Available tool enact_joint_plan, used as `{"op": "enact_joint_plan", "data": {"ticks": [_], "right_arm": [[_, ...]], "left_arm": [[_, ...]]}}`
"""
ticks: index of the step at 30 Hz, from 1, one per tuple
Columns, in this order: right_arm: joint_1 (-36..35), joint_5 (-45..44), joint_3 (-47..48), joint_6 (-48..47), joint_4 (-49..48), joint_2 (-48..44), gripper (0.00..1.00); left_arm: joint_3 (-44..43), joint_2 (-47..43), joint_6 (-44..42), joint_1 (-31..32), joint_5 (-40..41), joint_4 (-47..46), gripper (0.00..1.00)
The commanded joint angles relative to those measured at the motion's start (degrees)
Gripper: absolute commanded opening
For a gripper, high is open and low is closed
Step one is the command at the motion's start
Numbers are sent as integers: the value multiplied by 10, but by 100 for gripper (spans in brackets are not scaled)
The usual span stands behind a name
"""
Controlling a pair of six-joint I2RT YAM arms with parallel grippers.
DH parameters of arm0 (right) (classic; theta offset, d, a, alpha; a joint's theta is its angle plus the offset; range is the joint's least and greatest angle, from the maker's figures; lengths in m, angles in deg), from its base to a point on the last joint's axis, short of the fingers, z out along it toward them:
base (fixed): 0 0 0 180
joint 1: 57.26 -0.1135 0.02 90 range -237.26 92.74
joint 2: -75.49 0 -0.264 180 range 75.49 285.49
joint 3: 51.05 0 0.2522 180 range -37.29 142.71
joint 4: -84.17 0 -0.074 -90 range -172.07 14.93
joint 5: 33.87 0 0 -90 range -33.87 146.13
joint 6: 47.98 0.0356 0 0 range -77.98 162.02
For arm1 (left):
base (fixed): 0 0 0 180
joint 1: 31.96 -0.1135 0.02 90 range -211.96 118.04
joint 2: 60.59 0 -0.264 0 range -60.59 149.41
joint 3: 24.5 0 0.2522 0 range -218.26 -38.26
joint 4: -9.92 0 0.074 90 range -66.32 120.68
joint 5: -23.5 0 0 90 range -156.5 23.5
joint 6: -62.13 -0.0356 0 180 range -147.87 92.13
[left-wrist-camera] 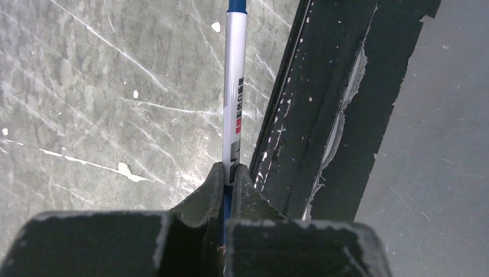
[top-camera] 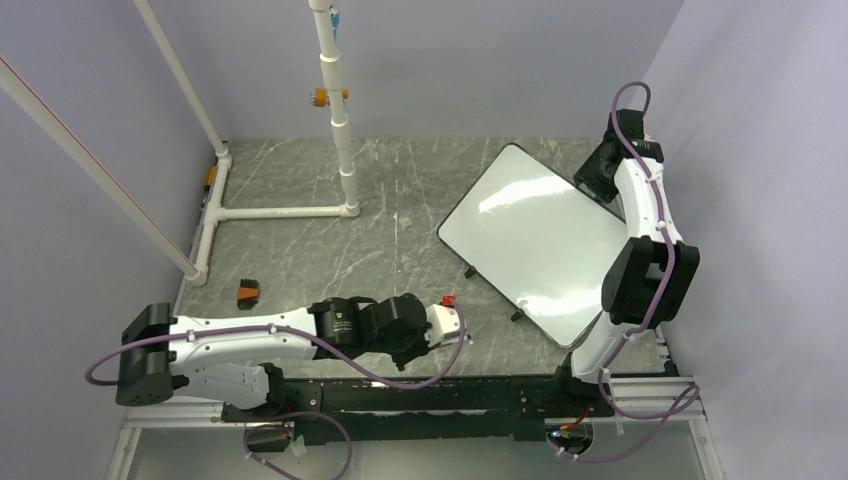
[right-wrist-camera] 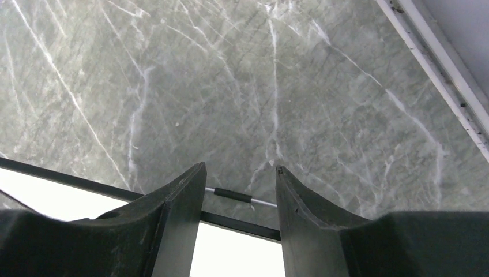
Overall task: Write a sentence on the whiteboard
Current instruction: Move the whiteboard to the center of the board.
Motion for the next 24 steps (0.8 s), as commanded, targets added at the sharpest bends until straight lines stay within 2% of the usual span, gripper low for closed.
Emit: {"op": "enact_joint_plan", "data": {"ticks": [1, 15, 24], "right_arm": [[-24, 50, -18, -3, 7, 6, 50], [-135, 71, -20, -12, 1, 36, 48], [-184, 147, -59, -43, -39, 1, 48]], "left_arm": [[-23, -34, -2, 4, 6, 32, 0], [-8, -81, 11, 5, 17, 50, 0], [-9, -91, 9, 5, 18, 52, 0]]}}
